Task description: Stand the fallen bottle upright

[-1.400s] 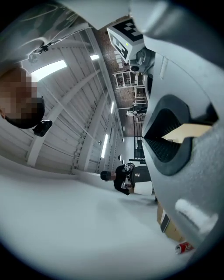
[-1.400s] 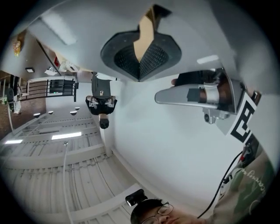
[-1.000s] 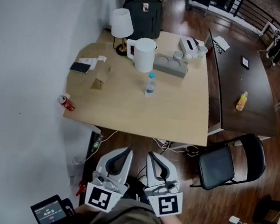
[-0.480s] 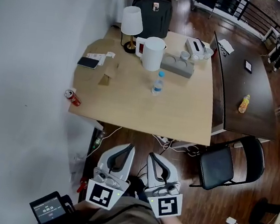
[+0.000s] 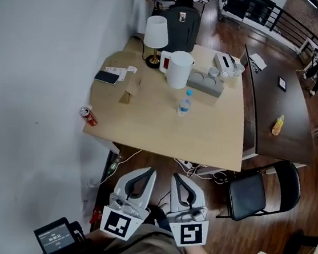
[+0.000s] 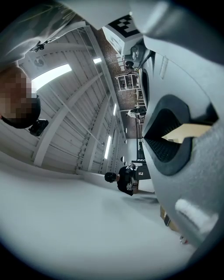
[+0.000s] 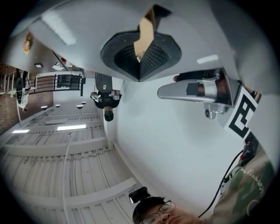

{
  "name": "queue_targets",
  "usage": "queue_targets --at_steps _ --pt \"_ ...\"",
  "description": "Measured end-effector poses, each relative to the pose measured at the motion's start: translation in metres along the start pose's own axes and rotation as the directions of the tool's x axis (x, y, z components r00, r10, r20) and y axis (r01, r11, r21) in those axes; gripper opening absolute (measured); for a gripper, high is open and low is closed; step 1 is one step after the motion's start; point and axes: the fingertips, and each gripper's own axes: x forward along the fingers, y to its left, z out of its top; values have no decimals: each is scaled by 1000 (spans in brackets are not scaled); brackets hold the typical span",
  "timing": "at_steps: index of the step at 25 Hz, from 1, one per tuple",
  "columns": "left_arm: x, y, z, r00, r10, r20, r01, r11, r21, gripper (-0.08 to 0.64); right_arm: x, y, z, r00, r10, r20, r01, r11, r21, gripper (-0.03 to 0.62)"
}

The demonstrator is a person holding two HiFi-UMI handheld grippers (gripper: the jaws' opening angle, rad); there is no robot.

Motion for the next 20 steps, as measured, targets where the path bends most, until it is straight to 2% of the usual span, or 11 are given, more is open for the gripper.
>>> queue_targets --at_steps 10,20 --pt "-8 22 0 1000 21 3 -21 1000 -4 3 15 15 -2 1000 11 -8 -11 1000 -10 3" --pt "-14 24 -3 1000 17 -1 -17 1000 -20 5 14 23 -4 1000 16 -21 -16 1000 -12 4"
